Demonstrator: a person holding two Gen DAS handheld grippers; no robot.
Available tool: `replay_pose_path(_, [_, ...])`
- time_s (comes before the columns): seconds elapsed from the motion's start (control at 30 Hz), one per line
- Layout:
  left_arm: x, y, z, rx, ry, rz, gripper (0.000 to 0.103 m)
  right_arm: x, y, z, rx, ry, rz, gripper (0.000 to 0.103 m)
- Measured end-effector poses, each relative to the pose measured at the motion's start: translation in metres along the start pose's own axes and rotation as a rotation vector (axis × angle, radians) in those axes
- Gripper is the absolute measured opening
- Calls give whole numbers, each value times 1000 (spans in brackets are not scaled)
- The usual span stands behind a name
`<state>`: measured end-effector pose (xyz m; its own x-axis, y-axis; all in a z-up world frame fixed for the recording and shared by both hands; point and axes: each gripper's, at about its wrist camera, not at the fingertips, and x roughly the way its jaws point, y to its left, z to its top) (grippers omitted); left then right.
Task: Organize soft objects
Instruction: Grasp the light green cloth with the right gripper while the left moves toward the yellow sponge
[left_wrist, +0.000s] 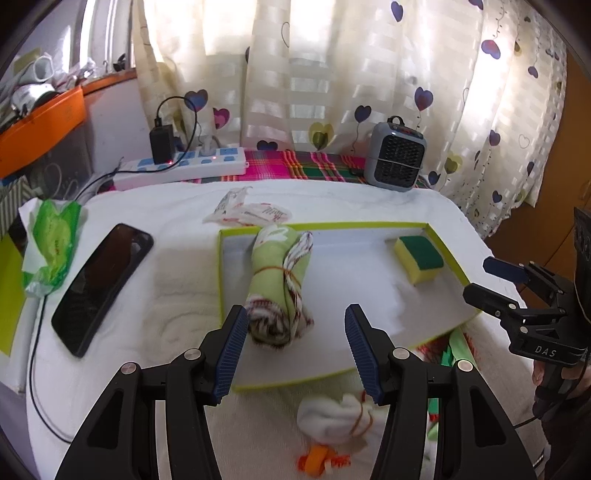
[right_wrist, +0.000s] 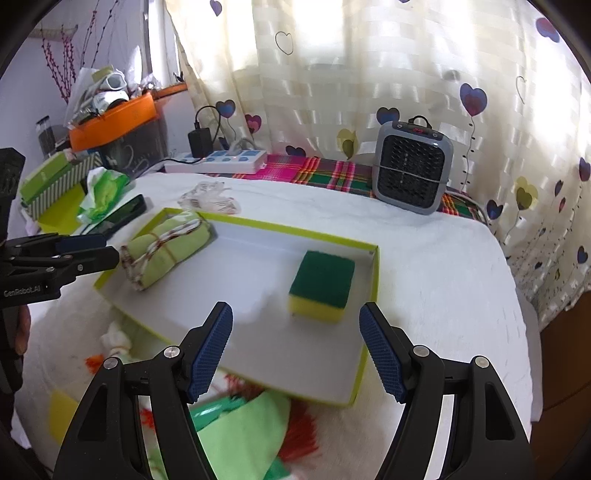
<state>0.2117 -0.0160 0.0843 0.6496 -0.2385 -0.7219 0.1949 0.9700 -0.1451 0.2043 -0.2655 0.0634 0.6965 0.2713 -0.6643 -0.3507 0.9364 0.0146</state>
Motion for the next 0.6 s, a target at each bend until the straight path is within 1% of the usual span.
replay_pose_path(0.13, [-10,3,-13,-8,-4,-27,55,-11,6,-12,7,-3,13,72])
replay_pose_path(0.37, [-19,8,-35,-28,2,-47,55,-31,17,-37,31,-12,40,72])
replay_pose_path(0.6, [-29,7,-51,-6,-6,-52,55,-40,26,-63,66,-6,40,72])
